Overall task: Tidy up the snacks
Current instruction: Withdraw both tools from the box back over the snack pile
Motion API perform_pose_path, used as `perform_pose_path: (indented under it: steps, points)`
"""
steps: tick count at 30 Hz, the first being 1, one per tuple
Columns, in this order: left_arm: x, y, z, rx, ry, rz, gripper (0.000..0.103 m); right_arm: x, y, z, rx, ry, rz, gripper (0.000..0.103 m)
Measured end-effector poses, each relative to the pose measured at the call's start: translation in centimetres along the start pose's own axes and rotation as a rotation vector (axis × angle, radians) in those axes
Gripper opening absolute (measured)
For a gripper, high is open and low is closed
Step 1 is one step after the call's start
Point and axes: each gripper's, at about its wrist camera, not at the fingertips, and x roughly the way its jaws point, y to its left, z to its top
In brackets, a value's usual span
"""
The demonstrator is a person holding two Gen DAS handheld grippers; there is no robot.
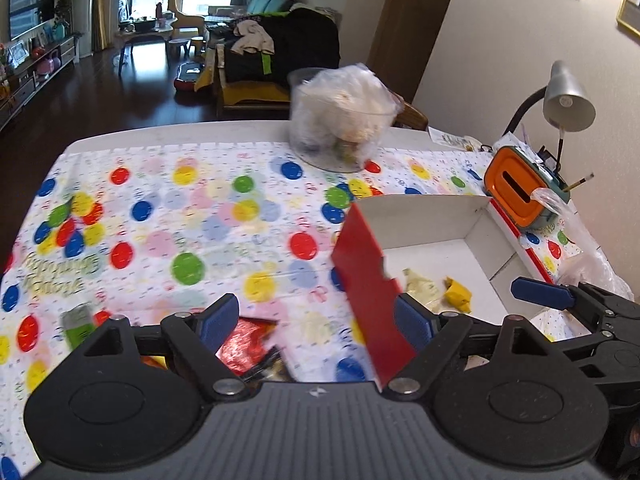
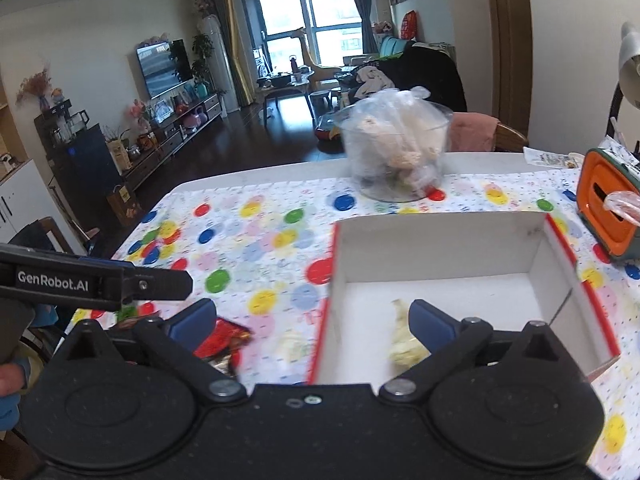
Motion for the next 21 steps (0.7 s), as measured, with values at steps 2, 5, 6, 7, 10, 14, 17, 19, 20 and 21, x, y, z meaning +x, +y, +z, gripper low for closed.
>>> perform_pose_path:
  steps: [2,5,6,7,10,14,17,19,20,21]
  points:
    - [-1.1,1.4,-0.7,-0.006,-0.011,-0.003,0.093,0.1,1.4,-0.3,0.001,0.006,0.001,0.103]
    - [-2.8,3.5,-1.7,-0.016,-0.040,0.009,0.100,0.1,3.5,-1.0,0.011,0.016,0.005,0.103]
    - [-3.4,4.2,-2.1,-0.019,-0.046,0.012,0.100,0.2,4.3,-1.2,0.017,0.023,0.004,0.103]
    - [-3.8,4.8,-2.4,-0.023,-0.050,0.013,0.100,0.2,4.9,-1.3,0.020,0.027,0.006,0.103]
    - [-5.0,6.8,-3.3,-0.035,-0.057,0.018,0.100,0.5,6.6,-1.9,0.030,0.039,0.005,0.103]
    - [-6.0,9.4,-4.4,-0.053,-0.049,0.012,0.103,0.7,8.8,-2.7,0.023,0.046,0.007,0.103]
    - [-6.5,11.0,-5.2,-0.065,-0.043,0.020,0.103,1.2,10.3,-3.4,0.009,0.054,0.001,0.103]
    - [-6.6,12.0,-5.7,-0.072,-0.032,0.022,0.103,1.6,11.1,-3.8,0.000,0.064,-0.001,0.103]
    - [-6.6,12.4,-5.9,-0.077,-0.025,0.024,0.103,1.8,11.5,-4.0,-0.002,0.073,0.002,0.103]
    - [-6.6,12.9,-6.2,-0.081,-0.019,0.026,0.103,2.0,11.7,-4.1,-0.007,0.080,0.008,0.103]
